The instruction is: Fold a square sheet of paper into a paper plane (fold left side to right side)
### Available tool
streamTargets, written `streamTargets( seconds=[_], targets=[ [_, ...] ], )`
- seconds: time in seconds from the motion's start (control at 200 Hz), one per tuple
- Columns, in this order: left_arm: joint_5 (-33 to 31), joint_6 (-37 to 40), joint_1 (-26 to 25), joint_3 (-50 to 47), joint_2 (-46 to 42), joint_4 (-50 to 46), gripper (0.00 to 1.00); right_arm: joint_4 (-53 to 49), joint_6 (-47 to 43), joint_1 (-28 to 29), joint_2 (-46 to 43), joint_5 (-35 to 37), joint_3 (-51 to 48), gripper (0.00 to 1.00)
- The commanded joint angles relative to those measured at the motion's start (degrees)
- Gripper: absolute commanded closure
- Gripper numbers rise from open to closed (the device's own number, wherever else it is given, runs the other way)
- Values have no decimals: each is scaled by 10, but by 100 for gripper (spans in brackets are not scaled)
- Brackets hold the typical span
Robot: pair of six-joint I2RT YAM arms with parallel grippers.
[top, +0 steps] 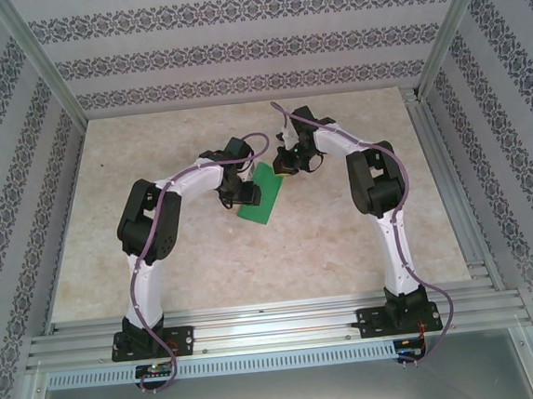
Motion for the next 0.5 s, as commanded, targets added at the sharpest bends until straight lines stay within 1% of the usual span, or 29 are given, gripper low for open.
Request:
streamTargets(
  seconds=[0.0,0.495],
  targets=[
    [30,-7,-25,-3,34,-16,44,5,-9,-5,-20,8,2,95],
    [14,-6,-33,-1,48,-23,44,-7,-16,-5,-9,9,10,95]
  ],
)
